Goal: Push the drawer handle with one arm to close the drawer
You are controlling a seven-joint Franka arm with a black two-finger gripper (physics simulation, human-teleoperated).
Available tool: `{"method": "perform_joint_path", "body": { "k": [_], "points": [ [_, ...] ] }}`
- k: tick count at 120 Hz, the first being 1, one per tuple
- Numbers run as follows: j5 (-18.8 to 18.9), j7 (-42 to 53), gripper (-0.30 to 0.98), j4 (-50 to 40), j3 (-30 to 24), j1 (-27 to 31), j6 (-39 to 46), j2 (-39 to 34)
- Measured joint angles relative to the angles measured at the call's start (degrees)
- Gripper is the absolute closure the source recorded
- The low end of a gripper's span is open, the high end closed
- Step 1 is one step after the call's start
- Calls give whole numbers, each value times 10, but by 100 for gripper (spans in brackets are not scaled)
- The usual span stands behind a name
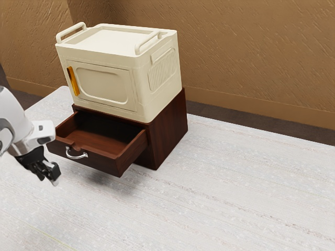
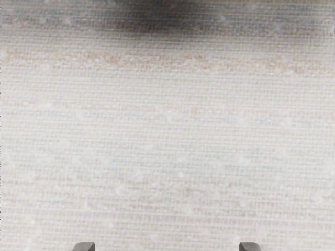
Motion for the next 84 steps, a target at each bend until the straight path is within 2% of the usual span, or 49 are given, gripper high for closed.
{"method": "perform_joint_path", "body": {
  "k": [13, 29, 51, 84],
  "points": [
    [2, -1, 55, 6, 0, -7, 18, 15],
    [3, -2, 68, 17, 2, -10, 39, 36],
    [3, -3, 75, 37, 3, -14, 64, 69],
    [3, -4, 78, 65, 4, -21, 89, 115]
  ]
}}
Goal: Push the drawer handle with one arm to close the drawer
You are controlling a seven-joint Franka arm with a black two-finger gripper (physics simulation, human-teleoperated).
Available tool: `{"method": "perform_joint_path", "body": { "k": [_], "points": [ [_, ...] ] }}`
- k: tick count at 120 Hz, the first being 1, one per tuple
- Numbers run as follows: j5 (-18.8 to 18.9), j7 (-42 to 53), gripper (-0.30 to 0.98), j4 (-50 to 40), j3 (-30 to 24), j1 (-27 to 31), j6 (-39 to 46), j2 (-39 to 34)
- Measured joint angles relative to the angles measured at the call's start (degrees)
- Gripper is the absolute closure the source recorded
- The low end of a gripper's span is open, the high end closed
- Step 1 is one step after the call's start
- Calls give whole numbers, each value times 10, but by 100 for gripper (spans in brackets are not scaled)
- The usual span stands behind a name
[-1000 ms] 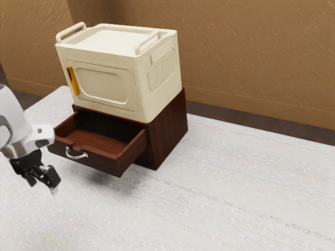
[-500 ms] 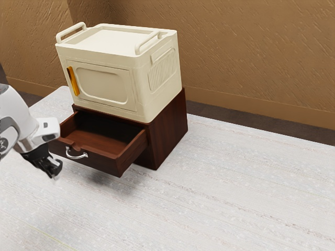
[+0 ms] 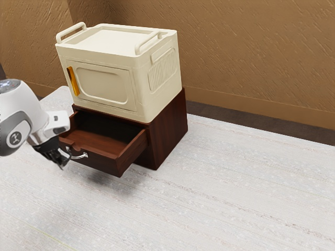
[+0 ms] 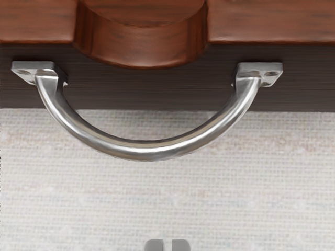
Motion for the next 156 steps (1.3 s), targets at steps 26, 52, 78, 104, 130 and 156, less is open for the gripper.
{"method": "perform_joint_path", "body": {
  "k": [26, 52, 78, 104, 130, 156],
  "points": [
    [0, -1, 78, 19, 0, -2, 13, 27],
    [0, -2, 79, 41, 1, -11, 18, 56],
    [0, -3, 79, 67, 1, -13, 28, 88],
    [-1, -4, 79, 109, 1, -14, 34, 131],
    [-4, -5, 79, 139, 2, -22, 48, 166],
    [-5, -6, 79, 143, 2, -24, 83, 181]
  ]
}}
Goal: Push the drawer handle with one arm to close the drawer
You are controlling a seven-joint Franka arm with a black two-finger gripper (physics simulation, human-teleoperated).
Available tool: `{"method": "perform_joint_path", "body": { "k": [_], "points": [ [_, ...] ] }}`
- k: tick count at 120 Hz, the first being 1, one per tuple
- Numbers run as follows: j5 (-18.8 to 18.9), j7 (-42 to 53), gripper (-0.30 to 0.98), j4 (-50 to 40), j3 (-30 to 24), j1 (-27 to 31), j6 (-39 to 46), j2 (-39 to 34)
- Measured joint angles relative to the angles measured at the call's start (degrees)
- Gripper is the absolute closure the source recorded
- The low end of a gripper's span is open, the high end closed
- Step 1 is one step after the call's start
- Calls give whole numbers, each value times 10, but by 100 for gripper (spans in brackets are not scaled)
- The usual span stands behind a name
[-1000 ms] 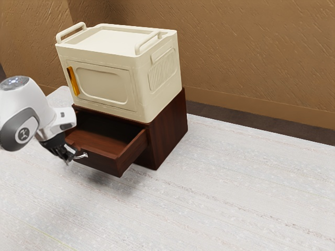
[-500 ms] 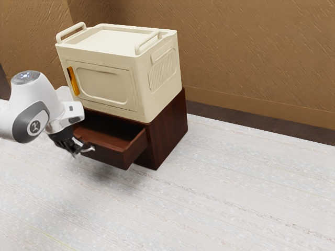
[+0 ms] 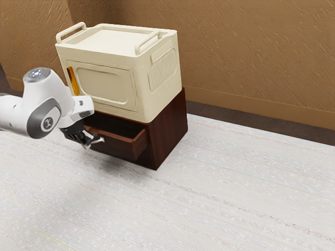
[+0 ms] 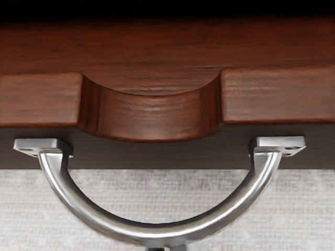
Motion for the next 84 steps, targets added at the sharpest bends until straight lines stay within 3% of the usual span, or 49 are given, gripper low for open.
{"method": "perform_joint_path", "body": {
  "k": [84],
  "points": [
    [-4, -8, 79, 82, -2, -6, 71, 92]
  ]
}}
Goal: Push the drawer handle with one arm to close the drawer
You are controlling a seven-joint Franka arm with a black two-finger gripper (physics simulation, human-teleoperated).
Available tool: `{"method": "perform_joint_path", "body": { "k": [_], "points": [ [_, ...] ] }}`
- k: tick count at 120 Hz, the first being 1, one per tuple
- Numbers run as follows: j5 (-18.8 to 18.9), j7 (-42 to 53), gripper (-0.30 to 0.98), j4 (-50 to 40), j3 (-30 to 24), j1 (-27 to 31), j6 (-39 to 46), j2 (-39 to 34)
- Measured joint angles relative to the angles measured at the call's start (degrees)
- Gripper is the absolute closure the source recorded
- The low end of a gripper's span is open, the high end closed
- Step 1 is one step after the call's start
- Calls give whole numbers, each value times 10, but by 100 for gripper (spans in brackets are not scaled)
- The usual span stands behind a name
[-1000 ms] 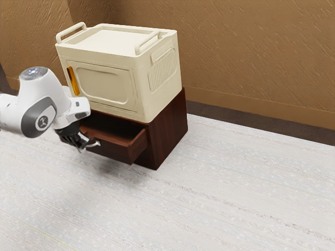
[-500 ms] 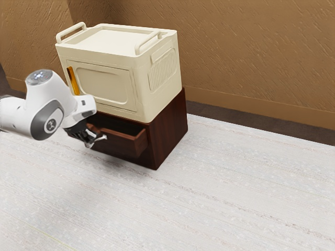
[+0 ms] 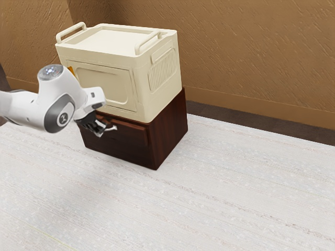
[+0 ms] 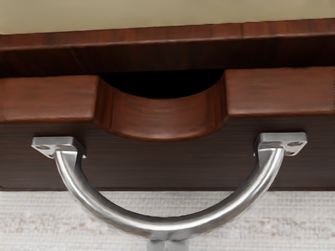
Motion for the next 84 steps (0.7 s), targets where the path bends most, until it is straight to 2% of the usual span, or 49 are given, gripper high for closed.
{"method": "perform_joint_path", "body": {
  "k": [47, 57, 61, 69, 76, 84],
  "points": [
    [-3, -1, 79, 19, -1, -11, 2, 20],
    [-17, -2, 79, -49, 15, -31, -16, -70],
    [-23, -2, 77, -79, 25, -44, -39, -128],
    [-30, -4, 62, -88, 27, -52, -116, -221],
    [-32, -5, 49, -14, 24, -56, -218, -263],
    [-33, -5, 36, 99, 21, -66, -329, -268]
  ]
}}
